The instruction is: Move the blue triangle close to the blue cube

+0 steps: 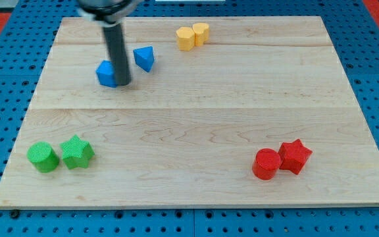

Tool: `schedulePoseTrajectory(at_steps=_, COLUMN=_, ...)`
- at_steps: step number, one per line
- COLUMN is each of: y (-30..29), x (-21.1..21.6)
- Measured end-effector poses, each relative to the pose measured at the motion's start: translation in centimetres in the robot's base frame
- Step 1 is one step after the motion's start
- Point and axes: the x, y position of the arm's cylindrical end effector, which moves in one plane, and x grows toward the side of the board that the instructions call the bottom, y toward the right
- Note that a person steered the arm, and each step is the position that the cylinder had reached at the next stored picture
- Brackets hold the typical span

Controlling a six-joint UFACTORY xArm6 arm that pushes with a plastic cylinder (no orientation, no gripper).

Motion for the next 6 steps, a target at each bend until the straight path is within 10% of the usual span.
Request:
schedulePoseTrajectory(at_steps=1, y=-5.1, x=1.1)
schedulePoseTrajectory(at_steps=3, y=13.3, x=-3.2)
schedulePoseTrajectory(at_steps=6, y=8.7, x=-7.3)
